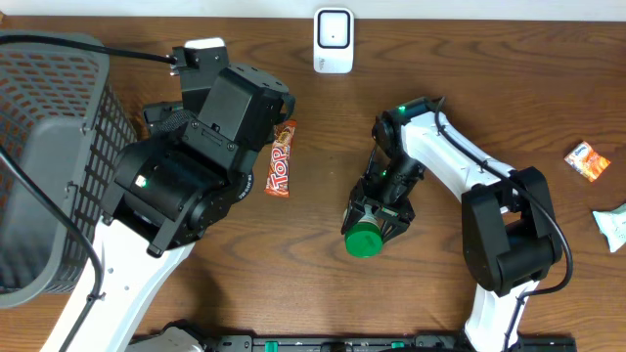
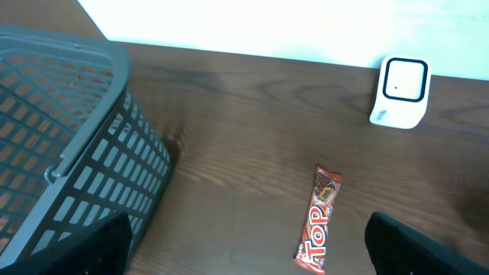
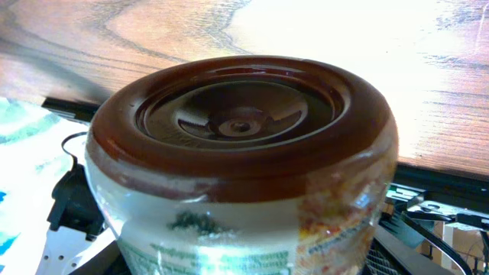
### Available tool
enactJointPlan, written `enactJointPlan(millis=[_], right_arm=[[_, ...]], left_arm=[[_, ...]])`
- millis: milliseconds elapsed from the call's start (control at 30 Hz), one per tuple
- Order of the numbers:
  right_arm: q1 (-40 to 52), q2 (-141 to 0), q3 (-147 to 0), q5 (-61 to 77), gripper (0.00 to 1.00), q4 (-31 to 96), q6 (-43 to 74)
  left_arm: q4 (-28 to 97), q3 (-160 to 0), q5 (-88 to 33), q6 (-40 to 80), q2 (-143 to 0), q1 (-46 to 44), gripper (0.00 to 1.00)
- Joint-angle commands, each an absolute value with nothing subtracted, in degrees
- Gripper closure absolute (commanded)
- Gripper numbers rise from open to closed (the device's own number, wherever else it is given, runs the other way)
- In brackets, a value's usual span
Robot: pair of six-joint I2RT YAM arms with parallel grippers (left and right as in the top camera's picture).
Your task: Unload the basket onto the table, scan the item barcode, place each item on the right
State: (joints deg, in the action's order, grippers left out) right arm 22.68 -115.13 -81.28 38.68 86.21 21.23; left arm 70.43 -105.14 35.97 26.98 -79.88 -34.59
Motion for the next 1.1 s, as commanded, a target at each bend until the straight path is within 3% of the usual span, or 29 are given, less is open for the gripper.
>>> enactJointPlan(millis=[0,600,933,1000,1067], right_arm=[[22.65,-115.46,-78.83,40.64,0.49,86.56,20.08],[22.17,-117.80,-72.66,48.51,0.45,91.31,14.96],[21.93,-124.14,-69.54,50.43,0.49,89.62,12.69],[21.87,-124.62,-69.54,50.50,0.46,89.65,12.58],[21.63,-124.75,-69.54,50.46,0.32,89.30,12.60]], left_arm=[[70.50,-105.60,36.86,26.63,-79.83,-34.41,0.02],[70.50,-105.60,36.86,26.63,-79.83,-34.41,0.02],[70.50,-105.60,36.86,26.63,-79.83,-34.41,0.02],[70.50,-105.60,36.86,26.63,-79.83,-34.41,0.02],[70.50,-105.60,36.86,26.63,-79.83,-34.41,0.02]])
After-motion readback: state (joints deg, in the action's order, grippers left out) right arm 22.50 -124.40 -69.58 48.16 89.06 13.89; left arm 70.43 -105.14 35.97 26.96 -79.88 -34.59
